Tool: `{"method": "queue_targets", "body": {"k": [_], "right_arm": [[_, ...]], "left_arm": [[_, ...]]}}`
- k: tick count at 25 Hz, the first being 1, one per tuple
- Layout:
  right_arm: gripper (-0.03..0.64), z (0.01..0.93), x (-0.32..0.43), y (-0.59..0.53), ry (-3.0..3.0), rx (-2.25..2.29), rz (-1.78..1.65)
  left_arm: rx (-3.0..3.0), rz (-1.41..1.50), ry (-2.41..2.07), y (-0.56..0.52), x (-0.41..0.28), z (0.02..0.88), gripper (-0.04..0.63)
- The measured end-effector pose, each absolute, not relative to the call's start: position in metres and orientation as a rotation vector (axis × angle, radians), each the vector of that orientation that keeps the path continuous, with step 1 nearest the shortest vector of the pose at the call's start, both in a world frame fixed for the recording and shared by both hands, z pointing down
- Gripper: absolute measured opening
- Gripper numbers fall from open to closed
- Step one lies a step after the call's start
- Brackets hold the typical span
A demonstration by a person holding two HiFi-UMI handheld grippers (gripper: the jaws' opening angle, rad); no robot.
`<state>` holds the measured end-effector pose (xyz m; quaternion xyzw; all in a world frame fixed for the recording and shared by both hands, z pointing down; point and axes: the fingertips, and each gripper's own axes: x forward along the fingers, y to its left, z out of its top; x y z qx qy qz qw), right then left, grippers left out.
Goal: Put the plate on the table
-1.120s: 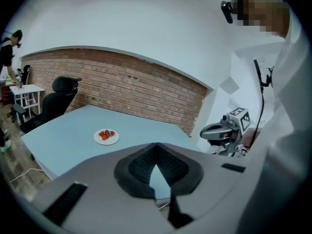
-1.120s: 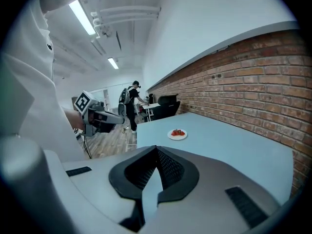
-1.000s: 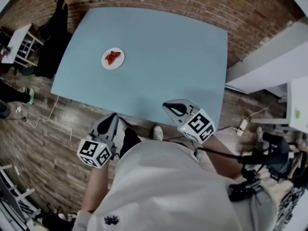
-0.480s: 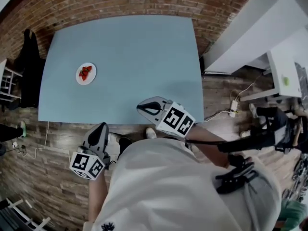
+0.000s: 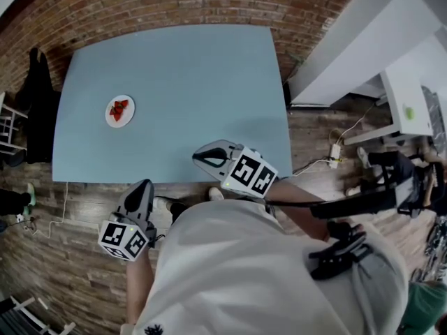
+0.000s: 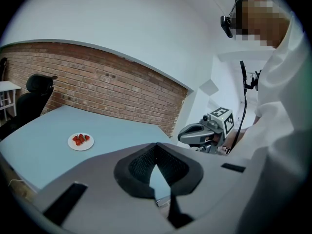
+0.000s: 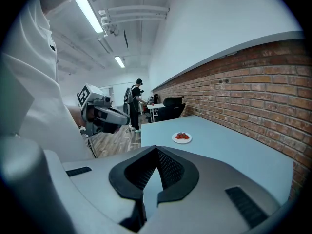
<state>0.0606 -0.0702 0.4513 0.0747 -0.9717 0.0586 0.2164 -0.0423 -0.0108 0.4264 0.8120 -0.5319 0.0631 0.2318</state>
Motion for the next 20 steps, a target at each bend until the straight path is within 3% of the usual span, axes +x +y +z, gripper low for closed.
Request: {"method": "queue_targets", "body": {"k": [20], "right_arm": [[0.008, 0.46, 0.06, -0.072, -2.667, 0.185, 0.186]], "left_arm": [[2.195, 0.176, -1.468, -0.01, -0.049, 0.442, 0.002]]}}
